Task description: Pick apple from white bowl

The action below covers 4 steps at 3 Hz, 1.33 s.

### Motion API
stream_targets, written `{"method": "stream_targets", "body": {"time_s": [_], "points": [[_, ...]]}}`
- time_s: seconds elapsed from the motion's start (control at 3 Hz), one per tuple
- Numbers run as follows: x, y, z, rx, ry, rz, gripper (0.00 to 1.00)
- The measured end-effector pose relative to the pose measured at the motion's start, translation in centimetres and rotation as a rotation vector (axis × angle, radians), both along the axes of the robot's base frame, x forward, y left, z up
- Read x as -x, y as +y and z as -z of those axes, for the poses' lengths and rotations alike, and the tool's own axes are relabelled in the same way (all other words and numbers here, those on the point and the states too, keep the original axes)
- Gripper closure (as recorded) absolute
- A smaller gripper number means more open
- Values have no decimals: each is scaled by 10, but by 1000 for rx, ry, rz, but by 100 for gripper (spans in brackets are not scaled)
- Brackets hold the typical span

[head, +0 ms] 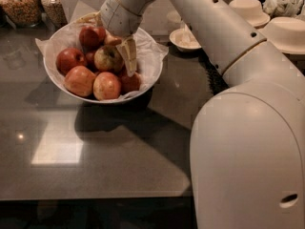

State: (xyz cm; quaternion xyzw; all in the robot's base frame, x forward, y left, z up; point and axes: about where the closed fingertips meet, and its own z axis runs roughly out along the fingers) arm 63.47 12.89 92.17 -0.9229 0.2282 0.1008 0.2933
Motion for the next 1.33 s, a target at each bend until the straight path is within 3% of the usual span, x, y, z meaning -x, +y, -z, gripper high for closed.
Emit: {"method": "stream_targets", "body": {"time_s": [0.33,1.33], "points": [[0,0,0,0,0,0,8],[0,0,0,0,0,0,74]]}}
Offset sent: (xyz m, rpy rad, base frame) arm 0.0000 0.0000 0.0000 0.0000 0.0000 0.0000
